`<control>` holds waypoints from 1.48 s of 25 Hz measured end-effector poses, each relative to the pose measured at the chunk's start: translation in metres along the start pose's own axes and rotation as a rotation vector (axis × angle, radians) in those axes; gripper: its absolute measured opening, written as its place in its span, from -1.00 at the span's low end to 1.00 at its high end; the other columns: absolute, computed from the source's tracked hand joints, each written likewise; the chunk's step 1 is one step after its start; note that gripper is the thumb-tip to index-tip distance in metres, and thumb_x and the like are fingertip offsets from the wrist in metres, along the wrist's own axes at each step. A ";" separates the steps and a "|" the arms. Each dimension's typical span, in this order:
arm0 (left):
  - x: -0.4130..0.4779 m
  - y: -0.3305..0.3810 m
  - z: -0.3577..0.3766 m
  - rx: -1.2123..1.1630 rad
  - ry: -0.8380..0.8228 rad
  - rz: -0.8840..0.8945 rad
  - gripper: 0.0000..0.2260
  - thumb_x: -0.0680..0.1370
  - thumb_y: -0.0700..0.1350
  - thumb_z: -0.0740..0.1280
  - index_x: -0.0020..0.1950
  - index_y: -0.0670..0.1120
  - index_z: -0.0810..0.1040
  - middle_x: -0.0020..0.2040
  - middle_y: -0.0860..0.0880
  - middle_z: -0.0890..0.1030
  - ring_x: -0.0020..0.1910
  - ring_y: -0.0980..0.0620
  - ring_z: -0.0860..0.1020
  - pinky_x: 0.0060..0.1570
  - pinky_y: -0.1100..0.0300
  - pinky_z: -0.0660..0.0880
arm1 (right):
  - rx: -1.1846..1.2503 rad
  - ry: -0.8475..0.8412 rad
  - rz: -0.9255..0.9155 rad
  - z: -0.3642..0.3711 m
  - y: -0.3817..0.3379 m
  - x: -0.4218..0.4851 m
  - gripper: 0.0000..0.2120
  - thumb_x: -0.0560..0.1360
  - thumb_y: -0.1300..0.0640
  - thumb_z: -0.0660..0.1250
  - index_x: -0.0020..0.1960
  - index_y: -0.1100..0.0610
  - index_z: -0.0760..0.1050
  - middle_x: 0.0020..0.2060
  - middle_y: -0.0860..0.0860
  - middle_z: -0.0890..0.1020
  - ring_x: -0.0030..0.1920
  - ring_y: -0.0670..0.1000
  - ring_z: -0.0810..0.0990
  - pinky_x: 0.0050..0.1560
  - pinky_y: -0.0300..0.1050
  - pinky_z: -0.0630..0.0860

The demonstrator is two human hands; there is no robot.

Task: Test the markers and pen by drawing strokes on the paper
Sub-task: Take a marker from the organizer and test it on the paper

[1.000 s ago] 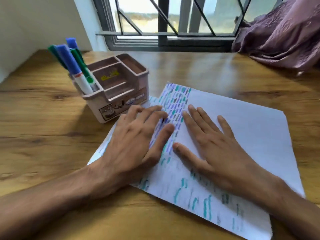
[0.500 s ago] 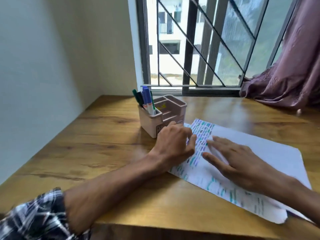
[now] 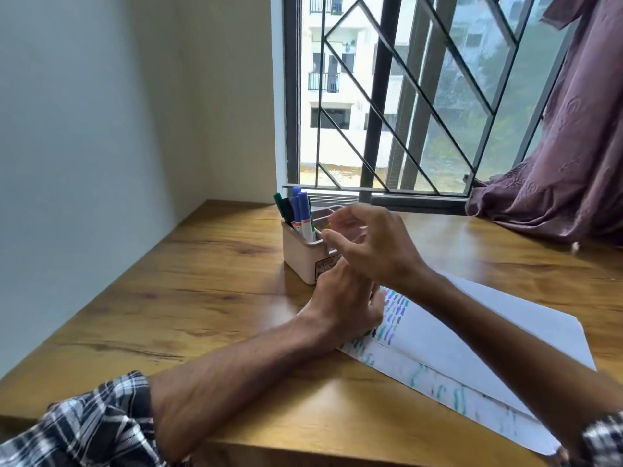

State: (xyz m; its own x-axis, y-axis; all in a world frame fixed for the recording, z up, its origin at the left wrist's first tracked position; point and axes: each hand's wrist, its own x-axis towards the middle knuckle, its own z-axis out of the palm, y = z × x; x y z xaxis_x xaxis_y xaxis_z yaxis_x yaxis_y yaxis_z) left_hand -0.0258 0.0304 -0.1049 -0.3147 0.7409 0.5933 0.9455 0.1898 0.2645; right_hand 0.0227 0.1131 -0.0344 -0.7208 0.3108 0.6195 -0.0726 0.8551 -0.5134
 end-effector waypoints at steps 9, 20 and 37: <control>-0.001 0.002 -0.001 -0.024 -0.017 -0.004 -0.71 0.47 -0.16 0.42 0.16 -0.23 0.55 0.01 -0.16 0.69 -0.04 -0.10 0.67 -0.10 0.03 0.65 | -0.021 0.000 0.047 0.035 0.000 0.031 -0.62 0.43 -0.14 0.56 0.07 0.13 0.69 -0.14 -0.03 0.76 -0.19 -0.14 0.72 -0.12 -0.13 0.71; 0.004 -0.001 0.002 0.036 -0.060 -0.052 -0.81 0.56 0.06 0.33 -0.06 -0.05 0.58 -0.04 -0.01 0.59 -0.01 0.03 0.48 -0.11 0.09 0.58 | 0.454 0.232 0.127 -0.019 -0.008 0.045 -0.77 0.70 0.10 0.25 0.18 0.22 0.60 -0.30 0.01 0.69 -0.33 -0.07 0.69 -0.31 -0.17 0.62; 0.010 -0.002 0.004 -0.084 -0.039 0.059 -0.50 0.55 -0.06 0.37 0.46 -0.09 0.36 0.32 -0.04 0.55 0.26 0.01 0.50 0.18 0.05 0.57 | -0.387 -0.221 -0.170 -0.053 0.106 -0.080 -0.79 0.65 -0.10 0.26 0.21 -0.10 0.58 -0.08 0.00 0.78 -0.14 0.18 0.73 -0.28 -0.07 0.51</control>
State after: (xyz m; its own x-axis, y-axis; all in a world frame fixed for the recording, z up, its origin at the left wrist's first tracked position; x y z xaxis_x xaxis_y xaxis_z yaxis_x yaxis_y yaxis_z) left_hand -0.0309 0.0399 -0.1026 -0.2539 0.7738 0.5803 0.9514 0.0918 0.2939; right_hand 0.1094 0.2011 -0.1065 -0.8533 0.0936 0.5129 0.0301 0.9910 -0.1308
